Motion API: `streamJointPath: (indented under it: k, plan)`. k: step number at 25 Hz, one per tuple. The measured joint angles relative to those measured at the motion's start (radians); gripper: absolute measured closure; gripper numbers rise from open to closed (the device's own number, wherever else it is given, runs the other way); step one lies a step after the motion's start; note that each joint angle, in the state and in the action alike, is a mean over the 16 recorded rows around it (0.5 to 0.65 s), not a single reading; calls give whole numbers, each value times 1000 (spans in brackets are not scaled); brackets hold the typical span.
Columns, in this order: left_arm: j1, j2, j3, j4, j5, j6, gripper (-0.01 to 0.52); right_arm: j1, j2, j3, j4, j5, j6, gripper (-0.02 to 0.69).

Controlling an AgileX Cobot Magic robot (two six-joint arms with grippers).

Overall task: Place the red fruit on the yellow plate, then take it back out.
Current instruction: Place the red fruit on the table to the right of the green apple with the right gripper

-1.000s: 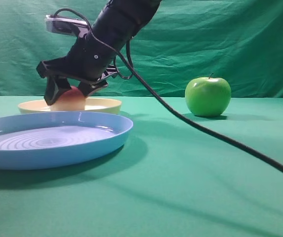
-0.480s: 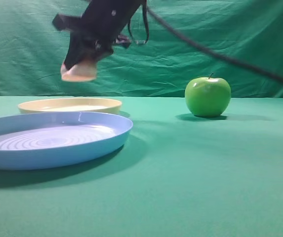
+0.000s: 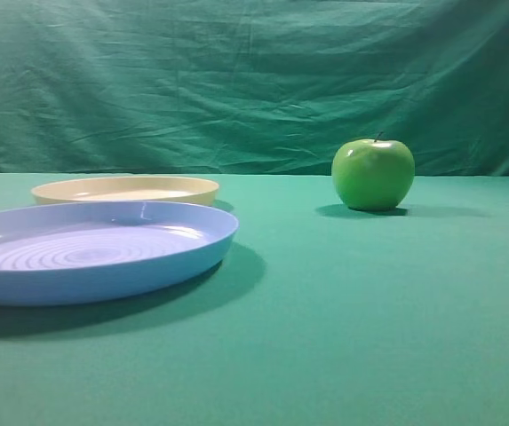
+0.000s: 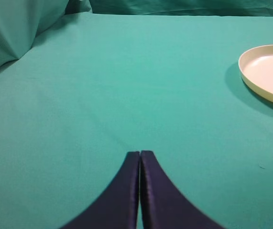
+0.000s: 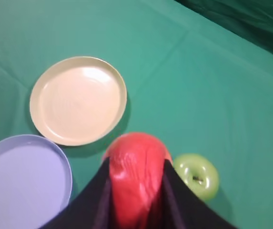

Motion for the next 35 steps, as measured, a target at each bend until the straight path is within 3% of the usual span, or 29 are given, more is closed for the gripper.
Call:
streamJointPath:
  k: [7,20,29,35]
  plan:
    - [0,0,0,0,0,0,514,-72,-228,366,-32,-115,25,486]
    - [0,0,0,0,0,0,514,-106,-425,1054,-62,-542,27,486]
    - [0,0,0,0,0,0,514,-107,-320,1220,-63,-747,28,474]
    - [0,0,0,0,0,0,514,-107,-238,1233,-63,-800,28,350]
